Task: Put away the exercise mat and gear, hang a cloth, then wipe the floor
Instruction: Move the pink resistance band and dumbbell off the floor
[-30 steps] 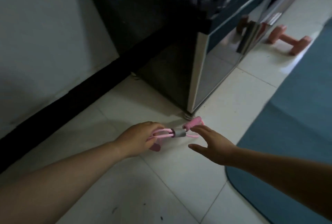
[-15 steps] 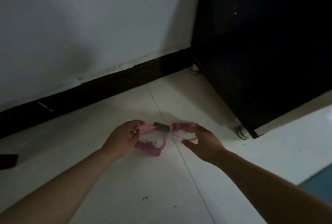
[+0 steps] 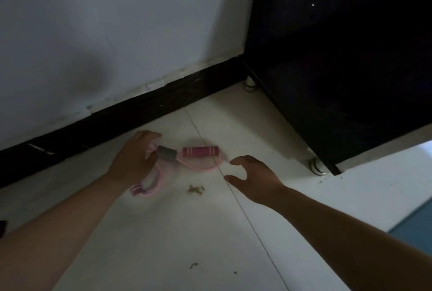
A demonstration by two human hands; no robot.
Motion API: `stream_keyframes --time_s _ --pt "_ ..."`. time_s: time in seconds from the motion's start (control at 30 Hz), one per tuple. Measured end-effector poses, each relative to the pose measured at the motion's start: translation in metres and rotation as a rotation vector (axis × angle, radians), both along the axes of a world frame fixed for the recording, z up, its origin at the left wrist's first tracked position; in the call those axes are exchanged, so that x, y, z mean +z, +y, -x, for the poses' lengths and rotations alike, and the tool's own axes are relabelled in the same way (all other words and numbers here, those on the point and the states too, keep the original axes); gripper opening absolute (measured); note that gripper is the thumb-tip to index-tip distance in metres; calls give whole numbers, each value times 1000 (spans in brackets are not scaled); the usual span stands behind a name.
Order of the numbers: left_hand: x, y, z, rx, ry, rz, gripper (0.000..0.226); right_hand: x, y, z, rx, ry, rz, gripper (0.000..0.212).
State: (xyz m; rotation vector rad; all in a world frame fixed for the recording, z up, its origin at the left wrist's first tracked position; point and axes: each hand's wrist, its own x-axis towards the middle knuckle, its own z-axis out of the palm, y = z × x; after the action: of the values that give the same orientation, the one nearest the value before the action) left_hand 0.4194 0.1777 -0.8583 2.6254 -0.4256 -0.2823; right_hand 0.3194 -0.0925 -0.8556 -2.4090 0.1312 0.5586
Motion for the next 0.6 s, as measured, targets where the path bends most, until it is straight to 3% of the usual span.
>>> stream_keyframes --time_s 0.23,0.6 --pt "12 -103 37 -349 61 153 40 25 -54 53 -96 1 60 50" --pt "40 -287 144 -943 80 59 40 72 -214 207 -220 97 287 51"
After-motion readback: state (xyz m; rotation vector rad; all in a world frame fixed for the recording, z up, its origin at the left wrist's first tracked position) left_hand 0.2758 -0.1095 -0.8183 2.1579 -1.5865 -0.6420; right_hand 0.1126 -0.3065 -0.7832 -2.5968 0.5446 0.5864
